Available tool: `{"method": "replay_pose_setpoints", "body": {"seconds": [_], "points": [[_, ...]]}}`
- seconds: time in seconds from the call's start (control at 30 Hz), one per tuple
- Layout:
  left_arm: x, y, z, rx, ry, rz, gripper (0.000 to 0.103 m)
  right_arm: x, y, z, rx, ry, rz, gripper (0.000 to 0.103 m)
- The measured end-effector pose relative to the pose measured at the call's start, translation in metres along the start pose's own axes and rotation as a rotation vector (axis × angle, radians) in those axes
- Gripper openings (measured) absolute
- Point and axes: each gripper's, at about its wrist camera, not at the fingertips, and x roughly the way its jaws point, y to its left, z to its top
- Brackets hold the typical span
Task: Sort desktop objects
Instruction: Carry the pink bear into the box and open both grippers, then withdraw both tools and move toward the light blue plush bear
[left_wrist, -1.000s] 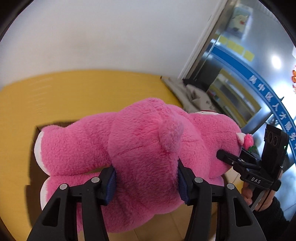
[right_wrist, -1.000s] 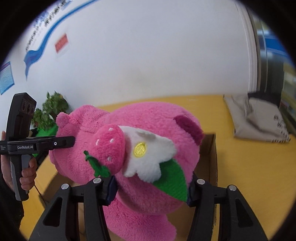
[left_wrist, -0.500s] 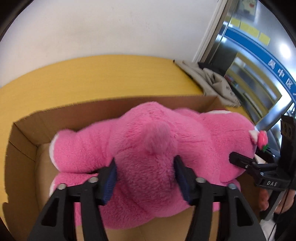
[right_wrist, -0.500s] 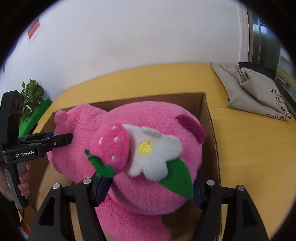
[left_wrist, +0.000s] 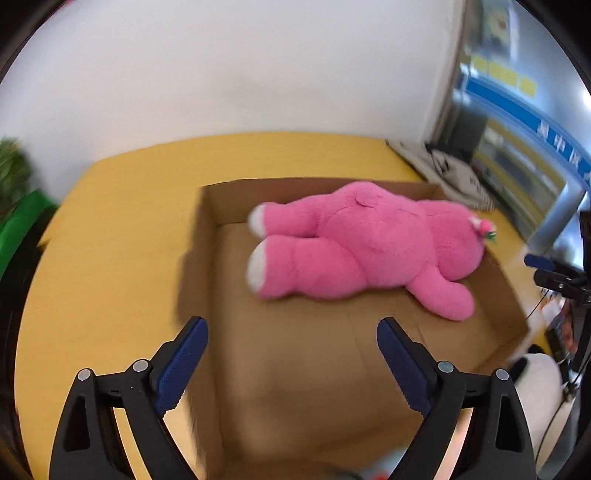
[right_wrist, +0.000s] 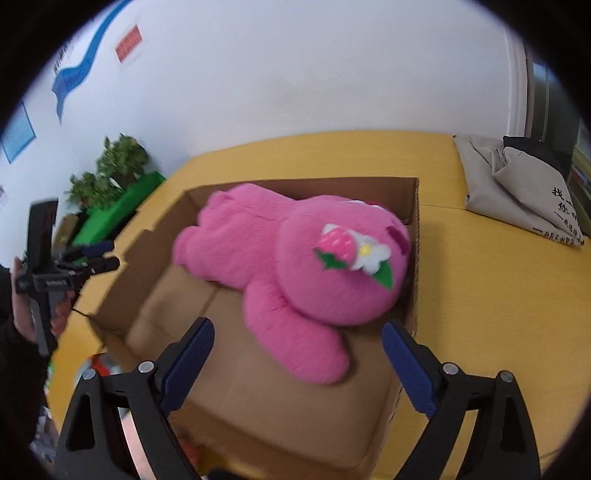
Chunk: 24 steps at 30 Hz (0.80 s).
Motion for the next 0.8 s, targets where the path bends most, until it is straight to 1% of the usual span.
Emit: {"method": "replay_pose_setpoints", "body": {"seconds": [0.03,0.07,0.1,0.2,0.27,0.3,0.4,0.5,0.57,0.67,0.8], "points": [[-0.023,0.001,-0.013,-0.025,-0.033,0.007,0.099,-0.013,0.006,-0.005,0.008,-0.026,0.017,0.095],[-0.042,0.001,-0.026,-0.044,-0.057,0.019,0.102,-0.028,0.014,-0.011,0.012,-0.058,0.031,0.1],[-0.06,0.001,-0.038,-0.063,-0.08,0.033,0.103,-0.046,0.026,-0.019,0.009,-0.103,0.037,0.103],[-0.108,-0.007,-0.077,-0.089,-0.106,0.047,0.103,-0.086,0.057,-0.044,0.01,-0.199,0.042,0.103],[-0.132,-0.012,-0.101,-0.097,-0.117,0.084,0.103,-0.101,0.072,-0.064,0.04,-0.234,0.035,0.103],[-0.14,-0.015,-0.111,-0.097,-0.116,0.117,0.103,-0.107,0.081,-0.076,0.054,-0.247,0.02,0.103],[-0.155,-0.027,-0.138,-0.112,-0.122,0.212,0.103,-0.119,0.103,-0.105,0.069,-0.258,-0.065,0.103],[-0.16,-0.04,-0.157,-0.137,-0.133,0.255,0.103,-0.125,0.117,-0.126,0.072,-0.24,-0.118,0.103],[-0.161,-0.051,-0.168,-0.15,-0.14,0.261,0.103,-0.128,0.126,-0.135,0.052,-0.236,-0.158,0.103],[-0.169,-0.069,-0.179,-0.125,-0.141,0.246,0.103,-0.137,0.144,-0.147,0.007,-0.237,-0.22,0.103],[-0.174,-0.084,-0.185,-0.094,-0.142,0.242,0.103,-0.141,0.159,-0.155,-0.036,-0.236,-0.258,0.103]]}}
